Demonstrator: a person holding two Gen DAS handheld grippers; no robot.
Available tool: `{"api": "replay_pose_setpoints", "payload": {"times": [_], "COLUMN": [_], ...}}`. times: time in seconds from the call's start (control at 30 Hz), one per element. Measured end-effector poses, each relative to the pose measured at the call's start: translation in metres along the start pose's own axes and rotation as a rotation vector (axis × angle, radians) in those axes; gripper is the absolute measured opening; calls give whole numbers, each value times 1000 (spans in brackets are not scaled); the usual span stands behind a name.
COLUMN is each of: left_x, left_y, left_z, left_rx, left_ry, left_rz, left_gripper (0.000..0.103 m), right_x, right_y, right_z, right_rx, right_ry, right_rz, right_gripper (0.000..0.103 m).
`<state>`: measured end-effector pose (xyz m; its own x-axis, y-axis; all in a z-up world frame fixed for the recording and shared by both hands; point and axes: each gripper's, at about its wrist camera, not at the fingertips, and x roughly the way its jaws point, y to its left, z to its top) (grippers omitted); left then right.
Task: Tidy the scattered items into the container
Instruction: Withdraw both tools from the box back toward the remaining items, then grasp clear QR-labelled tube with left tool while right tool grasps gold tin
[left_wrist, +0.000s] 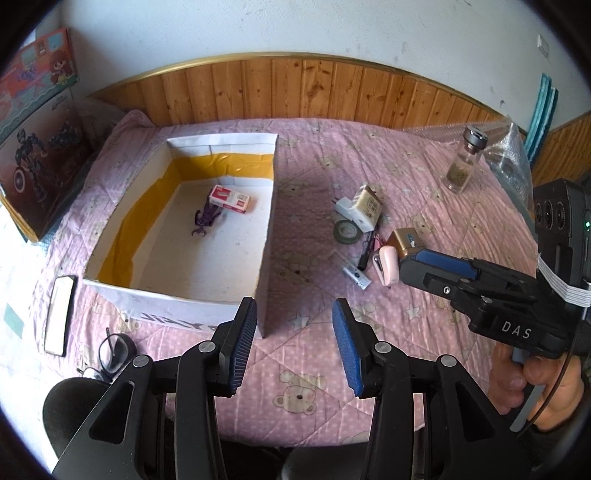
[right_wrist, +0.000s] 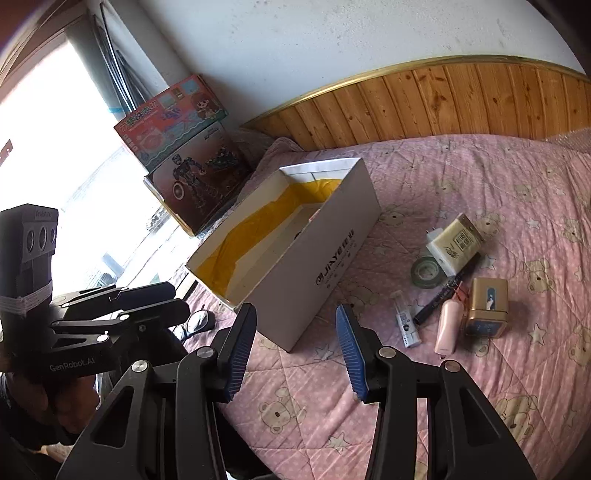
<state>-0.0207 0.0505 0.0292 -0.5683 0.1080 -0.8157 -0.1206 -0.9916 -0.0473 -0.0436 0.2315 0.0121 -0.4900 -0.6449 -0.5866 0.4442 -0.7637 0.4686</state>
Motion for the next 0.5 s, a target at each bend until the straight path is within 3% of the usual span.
{"api": "replay_pose_setpoints", "payload": {"times": [0.5], "left_x": [70], "left_y": [-58], "left_z": [13], "left_rx": [33], "left_ry": [100], "left_rz": [-150], "left_gripper": [46], "right_x": [9], "right_y": [-92], "right_z": [-15], "right_rx": [207], "right_ry": [59], "right_rz": [-242], "right_gripper": [47]}}
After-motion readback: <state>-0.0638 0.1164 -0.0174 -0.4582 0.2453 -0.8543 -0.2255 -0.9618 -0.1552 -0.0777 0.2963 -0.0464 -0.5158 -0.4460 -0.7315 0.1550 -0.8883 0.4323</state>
